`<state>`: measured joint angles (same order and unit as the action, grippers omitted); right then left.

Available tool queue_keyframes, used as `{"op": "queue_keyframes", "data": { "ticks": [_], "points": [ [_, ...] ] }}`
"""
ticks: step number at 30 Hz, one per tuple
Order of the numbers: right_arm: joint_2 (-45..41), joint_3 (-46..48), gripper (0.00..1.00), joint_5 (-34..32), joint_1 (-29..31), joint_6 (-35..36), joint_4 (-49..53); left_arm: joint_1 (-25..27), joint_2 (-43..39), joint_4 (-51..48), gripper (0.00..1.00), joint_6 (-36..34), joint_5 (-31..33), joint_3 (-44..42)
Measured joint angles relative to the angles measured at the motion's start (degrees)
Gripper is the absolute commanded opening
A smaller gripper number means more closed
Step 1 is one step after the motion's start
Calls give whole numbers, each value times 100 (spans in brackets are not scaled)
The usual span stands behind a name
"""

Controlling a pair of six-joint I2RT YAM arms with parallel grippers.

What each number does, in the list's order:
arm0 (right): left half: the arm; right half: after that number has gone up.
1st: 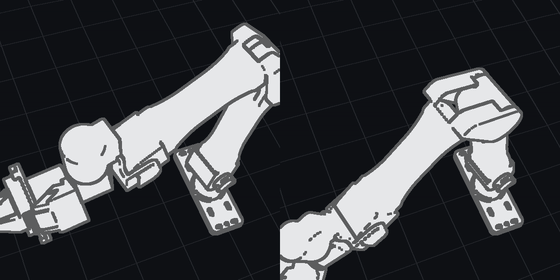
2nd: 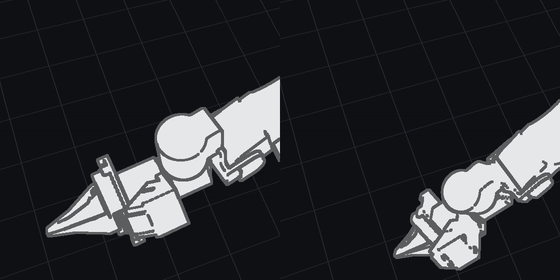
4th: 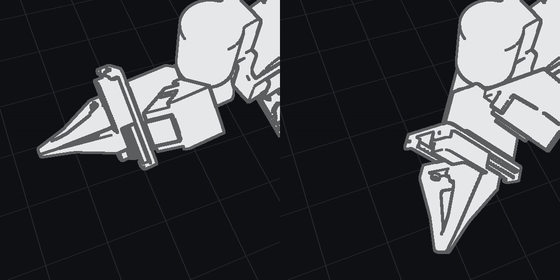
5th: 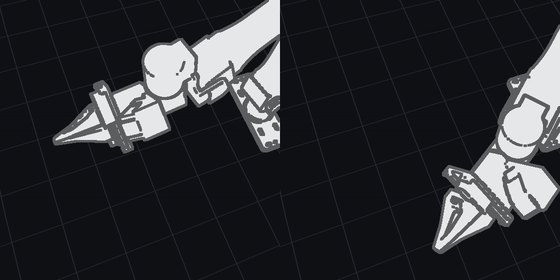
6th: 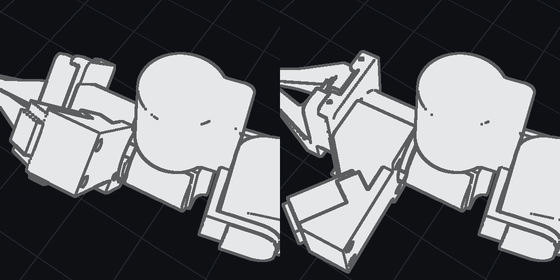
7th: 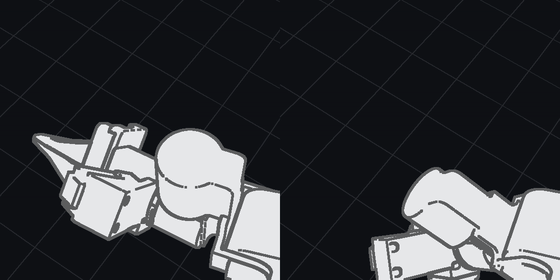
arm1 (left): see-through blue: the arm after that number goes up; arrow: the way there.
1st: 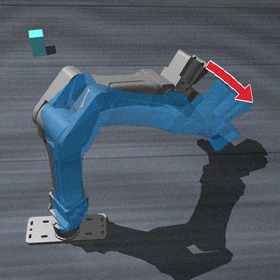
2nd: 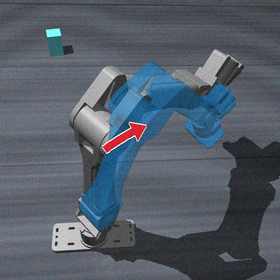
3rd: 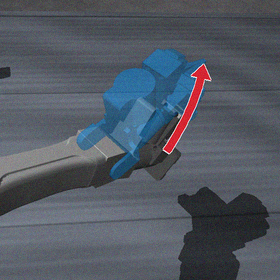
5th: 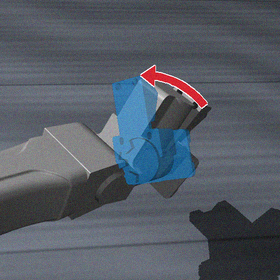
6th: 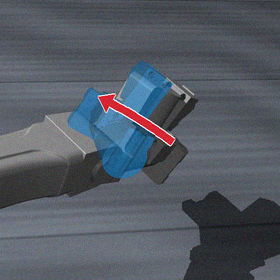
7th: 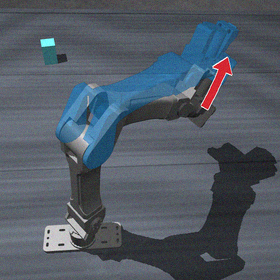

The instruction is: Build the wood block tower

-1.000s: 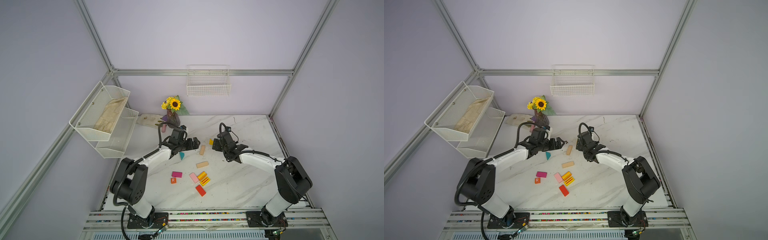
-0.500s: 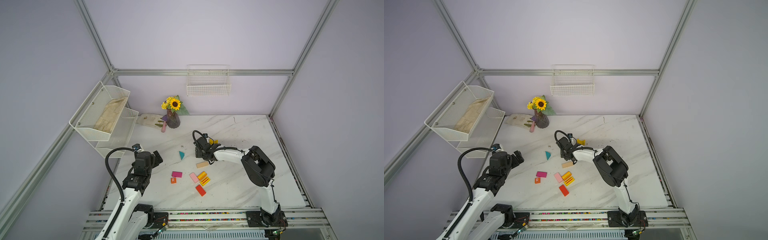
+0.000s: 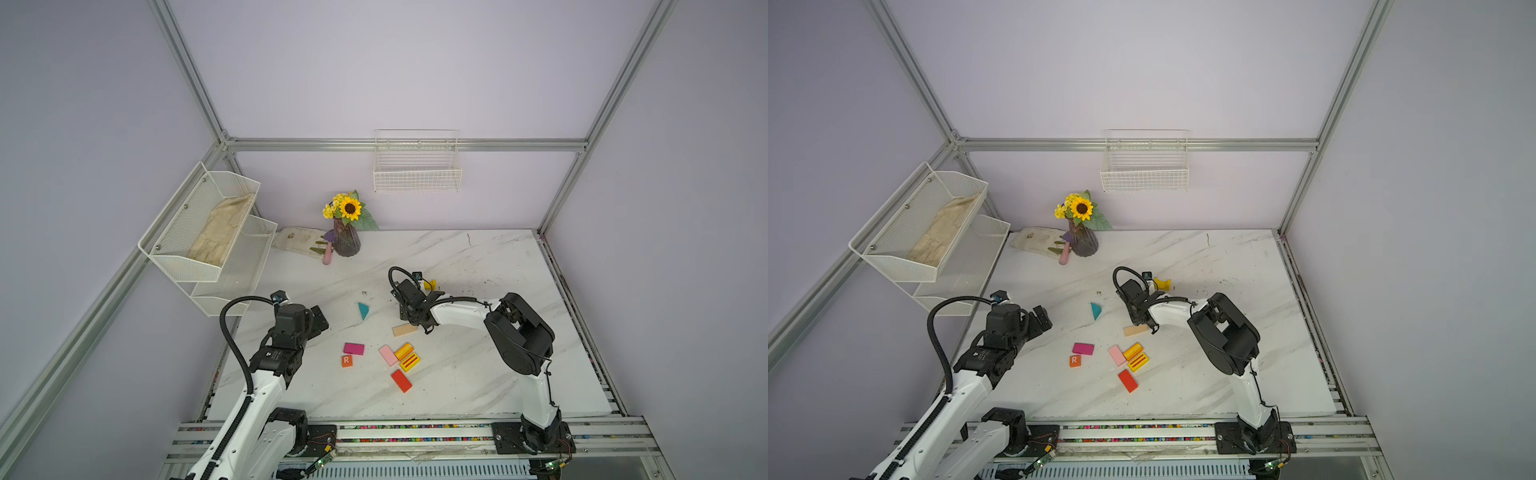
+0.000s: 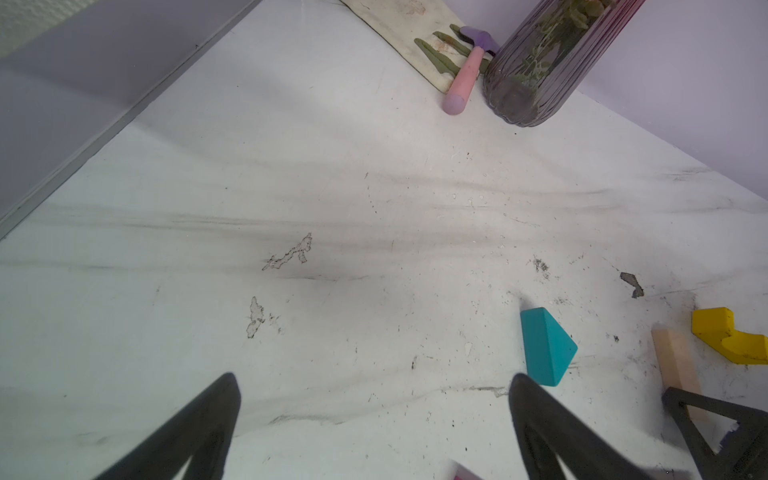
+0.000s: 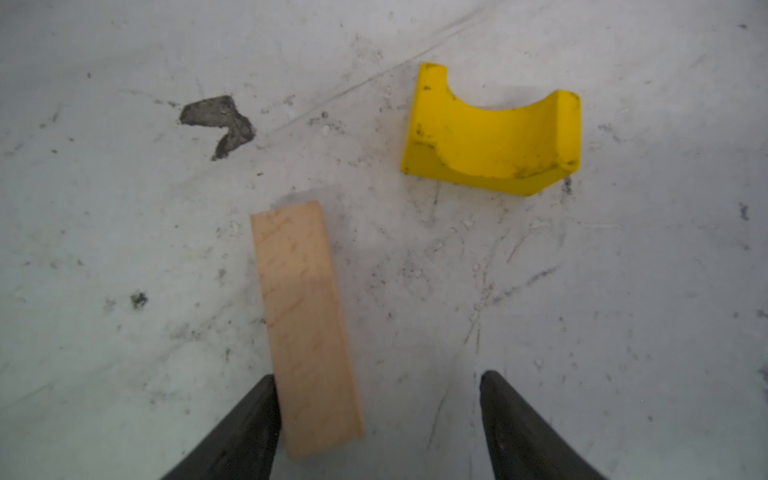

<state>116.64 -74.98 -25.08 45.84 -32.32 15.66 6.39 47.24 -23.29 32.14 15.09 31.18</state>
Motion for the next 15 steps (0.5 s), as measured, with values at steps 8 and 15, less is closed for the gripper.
{"op": "queue_keyframes", "data": {
  "ticks": [8,15],
  "points": [
    [-203,326,75,-44,-437,-20,-96,0,-26,9,100,2,-35,-15],
    [-448,651,77,142,-769,-13,-197,0,-118,9,99,15,-37,-20]
  ]
}}
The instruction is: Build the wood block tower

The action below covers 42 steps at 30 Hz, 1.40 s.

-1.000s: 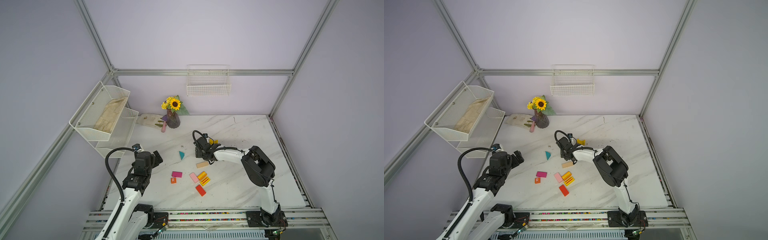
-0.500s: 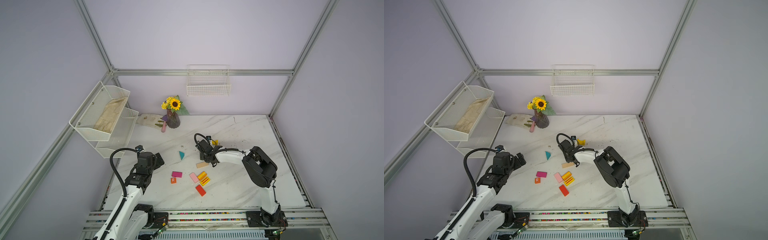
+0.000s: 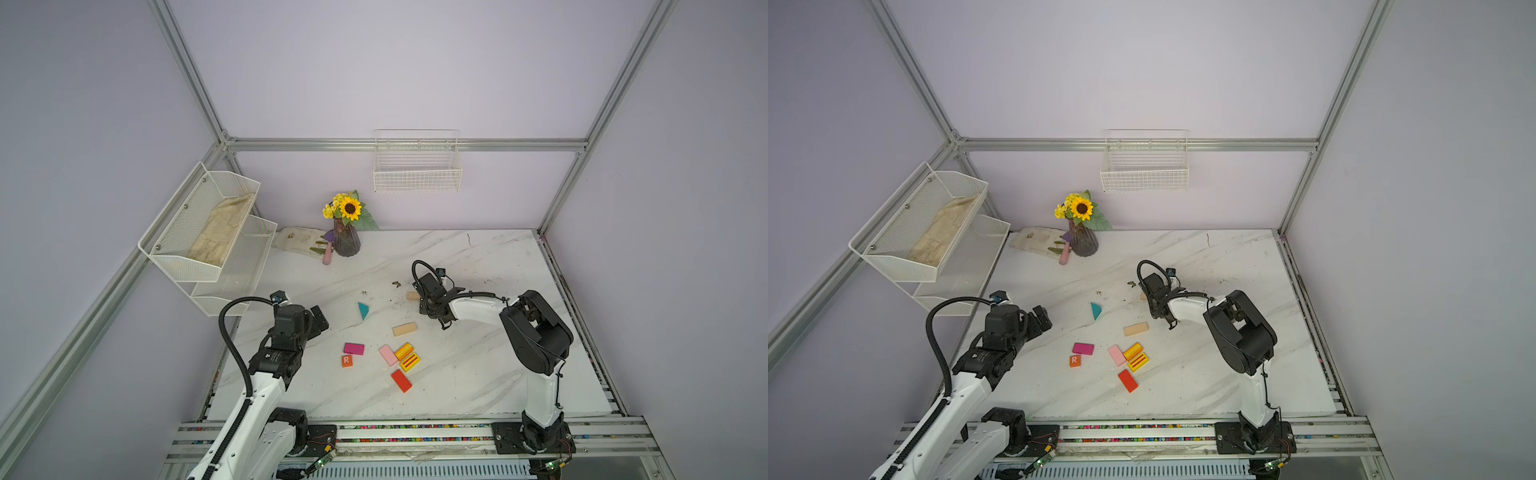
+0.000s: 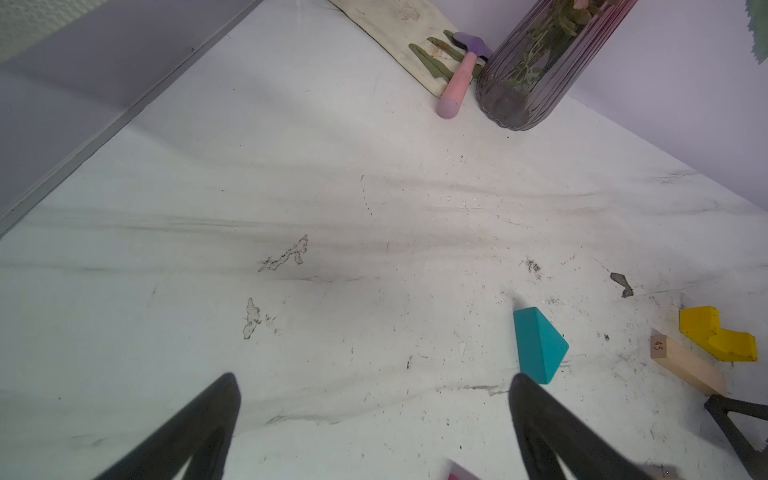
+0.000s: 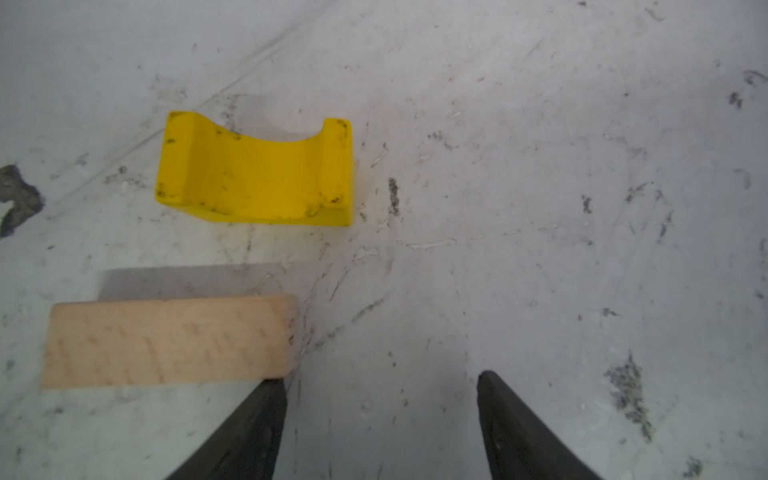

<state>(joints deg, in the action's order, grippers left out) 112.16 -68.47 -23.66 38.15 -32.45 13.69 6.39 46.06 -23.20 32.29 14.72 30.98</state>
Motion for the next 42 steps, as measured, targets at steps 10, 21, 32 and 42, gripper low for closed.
{"op": "queue_keyframes", "data": {
  "ticks": [10,21,32,42],
  "points": [
    [-673,442,97,553,63,7,-271,0,15,0,100,4,-22,0],
    [308,-1054,97,483,363,-192,-7,0,-74,-7,100,7,-44,-92],
    [922,-1596,96,162,402,-315,549,0,-111,2,100,7,-83,-92],
    [977,-1606,82,162,428,-348,603,0,-146,4,100,4,-118,-92]
  ]
}}
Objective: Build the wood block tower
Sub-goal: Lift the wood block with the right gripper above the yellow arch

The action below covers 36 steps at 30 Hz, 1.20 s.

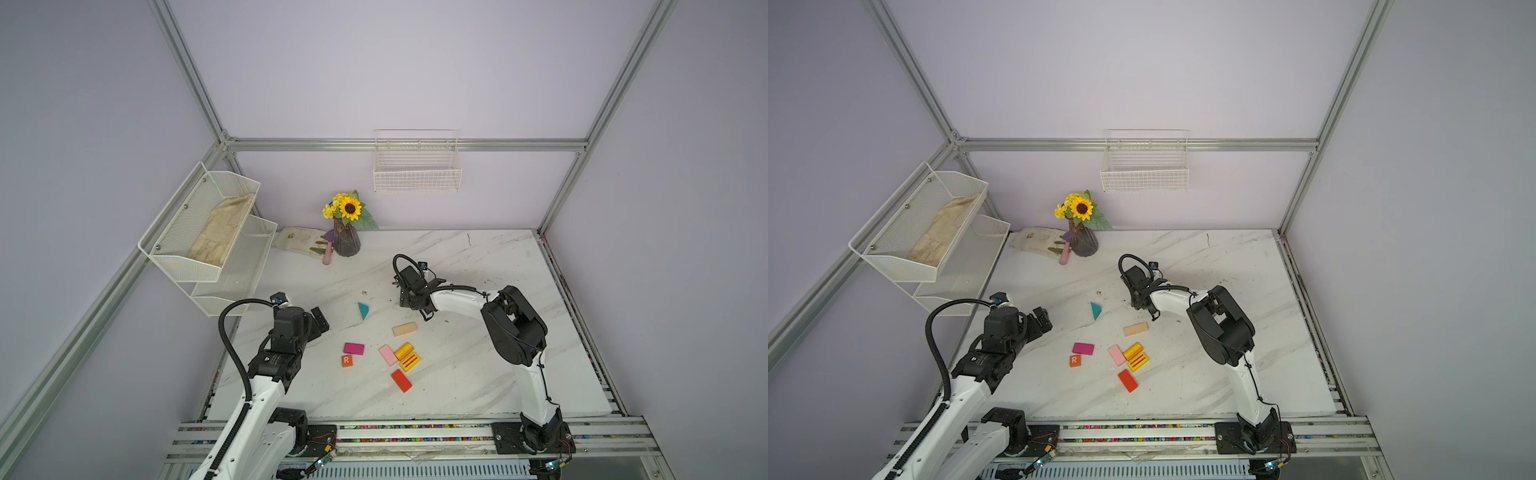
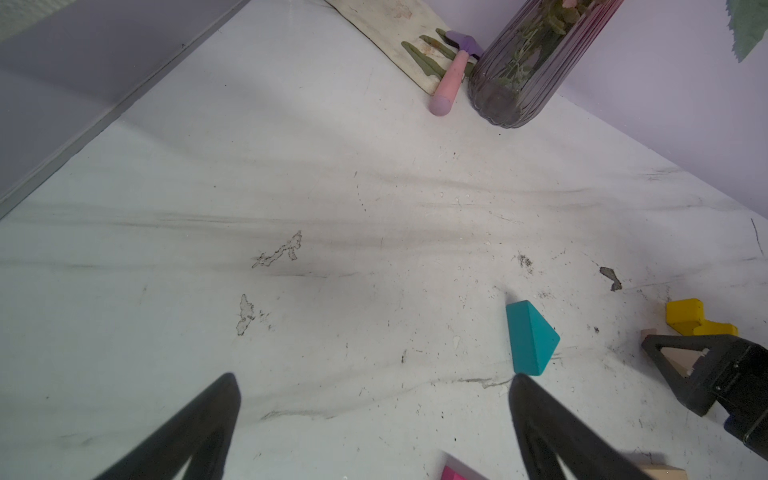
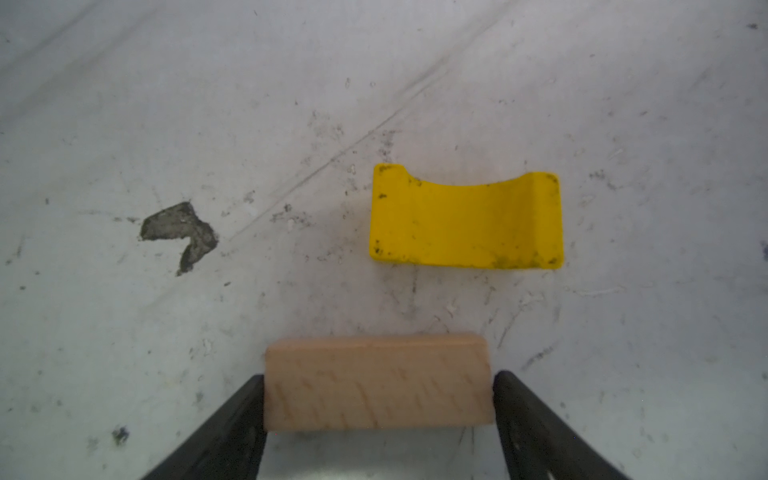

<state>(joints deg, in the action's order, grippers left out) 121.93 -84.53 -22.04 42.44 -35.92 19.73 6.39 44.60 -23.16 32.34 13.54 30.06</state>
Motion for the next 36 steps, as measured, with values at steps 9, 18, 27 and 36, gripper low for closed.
{"op": "queue_keyframes", "data": {
  "ticks": [9,18,27,36],
  "points": [
    [11,0,74,-2,28,-37,4,0,-48,9,100,0,-24,-11],
    [-632,122,71,122,-70,396,42,-4,238,1093,99,-332,-1928,-376],
    [-940,0,68,656,-885,767,13,-2,1165,2013,100,-647,-4002,-382],
    [-404,-492,68,970,-1058,846,76,-2,1139,2243,100,-664,-4286,-382]
  ]
}}
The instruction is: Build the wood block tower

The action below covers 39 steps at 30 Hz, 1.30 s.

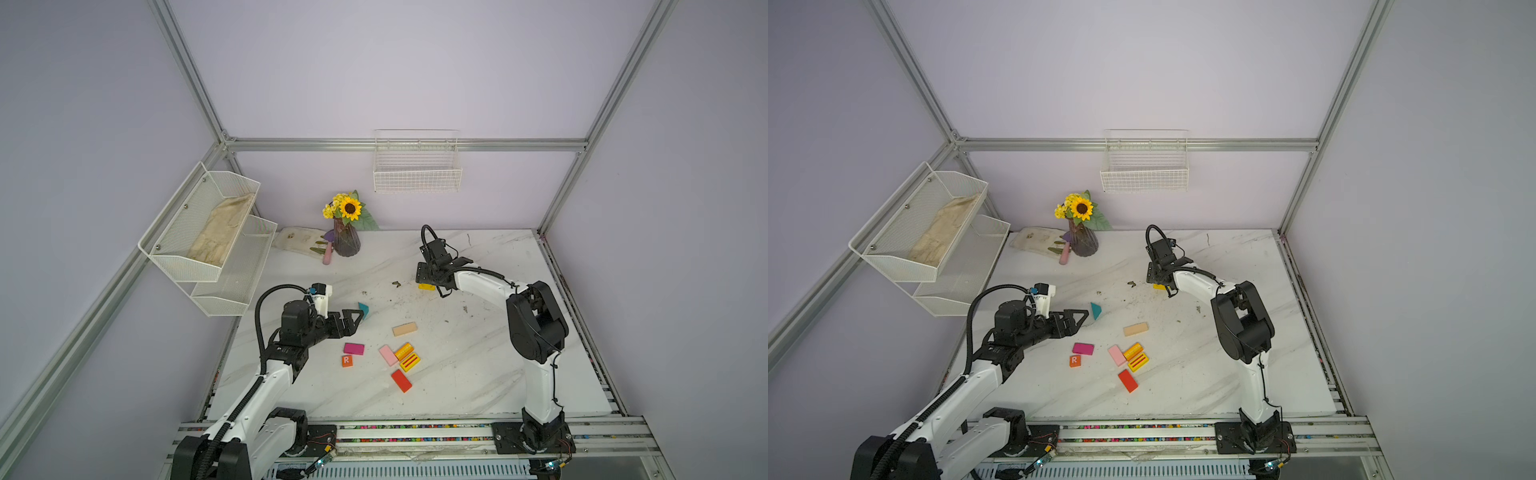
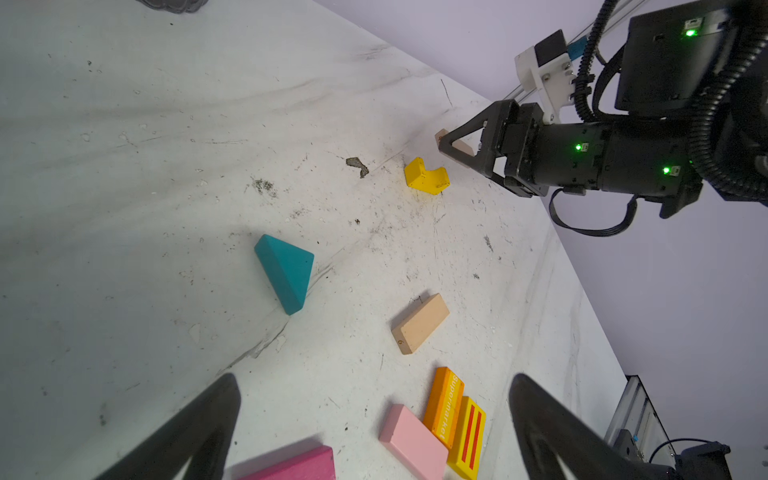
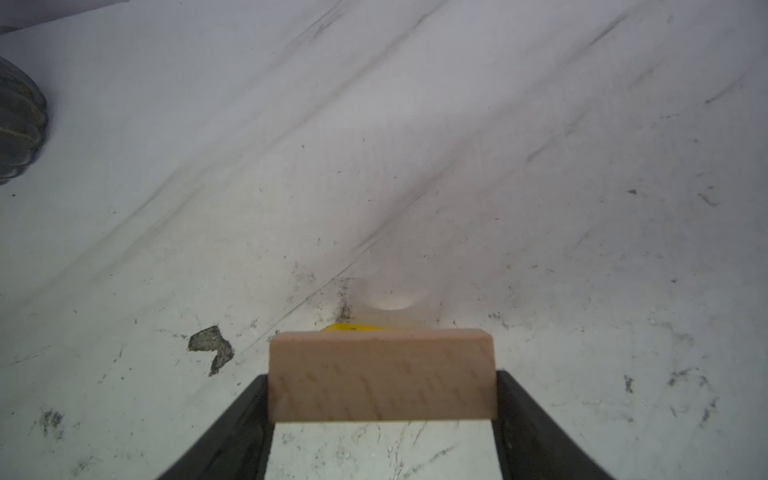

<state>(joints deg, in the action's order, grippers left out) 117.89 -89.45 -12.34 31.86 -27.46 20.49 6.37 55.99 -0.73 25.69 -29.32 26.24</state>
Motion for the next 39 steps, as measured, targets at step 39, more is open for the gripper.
{"op": "queue_keyframes", "data": {
  "ticks": [39],
  "points": [
    [664,-702,71,-321,199,31,636,0,186,9,100,0,-24,0]
  ]
}}
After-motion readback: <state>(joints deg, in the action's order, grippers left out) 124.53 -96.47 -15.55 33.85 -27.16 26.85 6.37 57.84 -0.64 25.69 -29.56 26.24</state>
